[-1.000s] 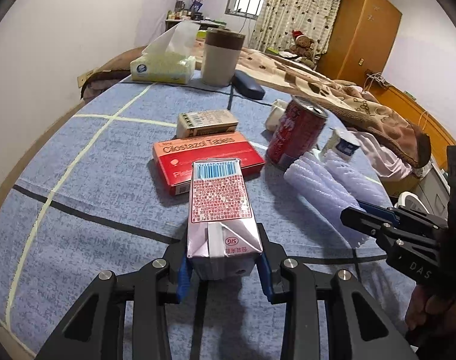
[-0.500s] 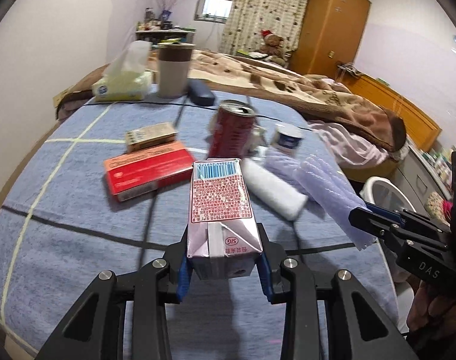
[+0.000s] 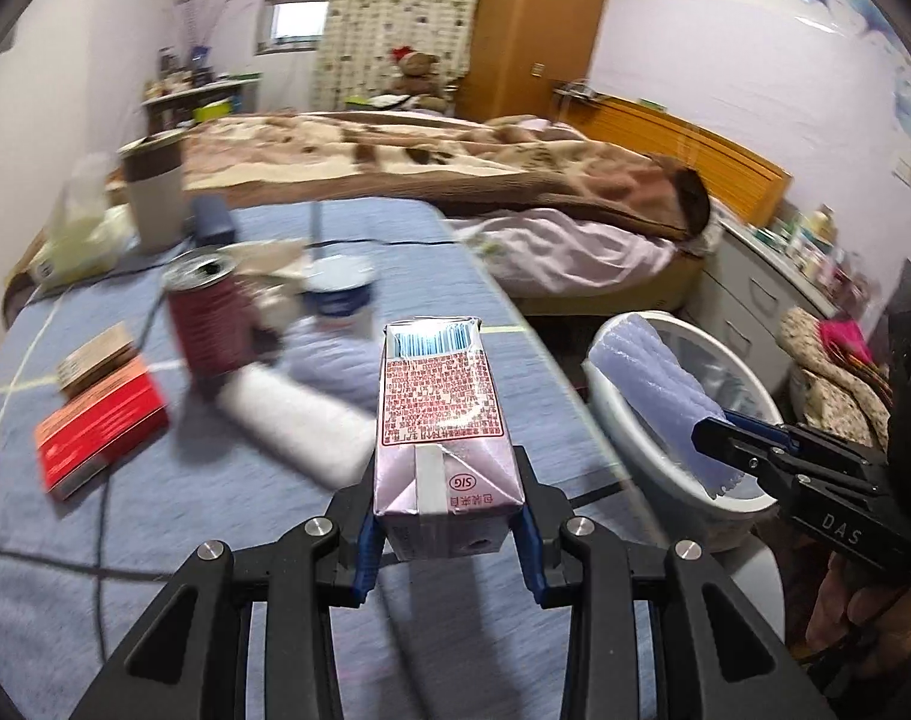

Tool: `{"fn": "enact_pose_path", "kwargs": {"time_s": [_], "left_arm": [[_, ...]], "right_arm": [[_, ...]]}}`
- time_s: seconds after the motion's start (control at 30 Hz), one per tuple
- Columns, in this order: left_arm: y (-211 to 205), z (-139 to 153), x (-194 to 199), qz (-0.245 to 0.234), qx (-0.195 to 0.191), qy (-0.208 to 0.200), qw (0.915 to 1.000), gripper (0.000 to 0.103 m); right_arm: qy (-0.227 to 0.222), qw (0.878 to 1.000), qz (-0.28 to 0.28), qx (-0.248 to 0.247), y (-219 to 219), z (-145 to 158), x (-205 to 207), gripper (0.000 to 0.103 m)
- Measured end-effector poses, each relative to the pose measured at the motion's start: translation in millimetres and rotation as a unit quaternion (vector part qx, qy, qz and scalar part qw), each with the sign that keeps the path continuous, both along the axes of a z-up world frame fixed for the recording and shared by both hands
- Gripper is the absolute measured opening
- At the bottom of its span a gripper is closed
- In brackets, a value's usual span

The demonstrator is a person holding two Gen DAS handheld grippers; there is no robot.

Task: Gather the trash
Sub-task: 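Carry the carton and foam net over the trash bin with both tools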

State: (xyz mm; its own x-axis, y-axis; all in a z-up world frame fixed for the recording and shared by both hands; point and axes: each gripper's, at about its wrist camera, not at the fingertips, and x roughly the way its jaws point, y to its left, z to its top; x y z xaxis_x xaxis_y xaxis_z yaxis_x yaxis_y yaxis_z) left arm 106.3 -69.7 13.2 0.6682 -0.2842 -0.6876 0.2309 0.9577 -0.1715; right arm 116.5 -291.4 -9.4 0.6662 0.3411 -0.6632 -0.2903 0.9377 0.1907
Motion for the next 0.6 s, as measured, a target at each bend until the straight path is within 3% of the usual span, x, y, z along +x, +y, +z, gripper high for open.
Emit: {"fn": "enact_pose_path", "kwargs": {"time_s": [0.33,0.6], "left_arm": [[-75.4,6.9,19.9,-0.079,-0.003,-0.008,0.9969,0.037],[-127.6,-0.1,35.2,-0.129,-0.008,0.001,0.9916,0.037]], "right_arm": [[0.009,0.997,-0.076,0.004,-50.3,-8.0,-0.4,0.023],[0.021,0.994,-0.103,0.006,-74.0,-15.0,0.9,0.023]]}}
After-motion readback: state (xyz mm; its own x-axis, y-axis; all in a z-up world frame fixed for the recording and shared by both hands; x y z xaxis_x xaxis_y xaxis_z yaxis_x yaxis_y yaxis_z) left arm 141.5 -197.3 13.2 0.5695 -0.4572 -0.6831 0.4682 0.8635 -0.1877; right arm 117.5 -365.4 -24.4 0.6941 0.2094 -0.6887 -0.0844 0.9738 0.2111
